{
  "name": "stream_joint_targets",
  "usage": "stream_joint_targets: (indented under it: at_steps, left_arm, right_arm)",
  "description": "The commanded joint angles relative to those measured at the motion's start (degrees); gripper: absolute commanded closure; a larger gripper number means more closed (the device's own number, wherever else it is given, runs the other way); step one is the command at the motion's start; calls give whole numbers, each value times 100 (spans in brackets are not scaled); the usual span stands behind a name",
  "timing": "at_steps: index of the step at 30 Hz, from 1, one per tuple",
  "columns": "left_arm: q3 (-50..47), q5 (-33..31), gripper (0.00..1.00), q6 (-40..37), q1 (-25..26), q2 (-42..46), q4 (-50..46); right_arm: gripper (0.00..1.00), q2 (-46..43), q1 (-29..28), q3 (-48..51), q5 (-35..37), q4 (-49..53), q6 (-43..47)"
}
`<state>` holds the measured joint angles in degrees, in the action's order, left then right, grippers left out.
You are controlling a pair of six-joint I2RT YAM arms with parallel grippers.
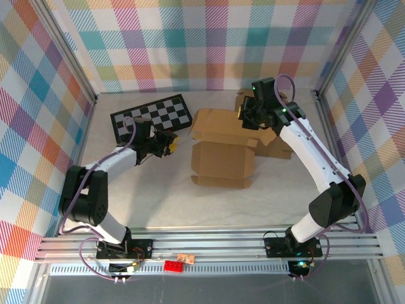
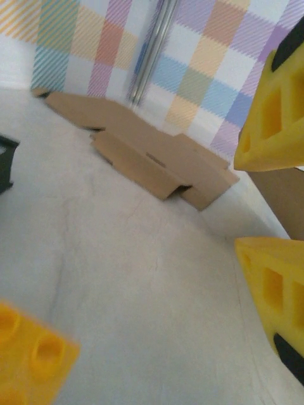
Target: Fold the paper box
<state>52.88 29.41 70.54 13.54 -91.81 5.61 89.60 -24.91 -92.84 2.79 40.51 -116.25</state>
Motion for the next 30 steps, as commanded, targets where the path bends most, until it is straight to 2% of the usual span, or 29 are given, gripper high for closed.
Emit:
stream_joint_targets:
  at_steps: [1,3,8,17,30]
  left_arm:
    - [-168,346,62,516,202,-241,1834]
    - [-305,305,59,751,270,-415,2378]
    - [-441,324,57,1085,320,-793,3131]
    - [-481,381,59,1241,471,-988,3575]
    - [-1017,258,62,1244,755,-792,3784]
  right_arm:
    - [100,-149,77,153,-240,-179,-273]
    - [100,-162,107,196,-319,-246,-301]
    - [100,-181,171,250,-387,-315,-359]
    - [100,-179,234,398,-441,-559,-462]
    - [100,-101,397,545,-489,-960,-496]
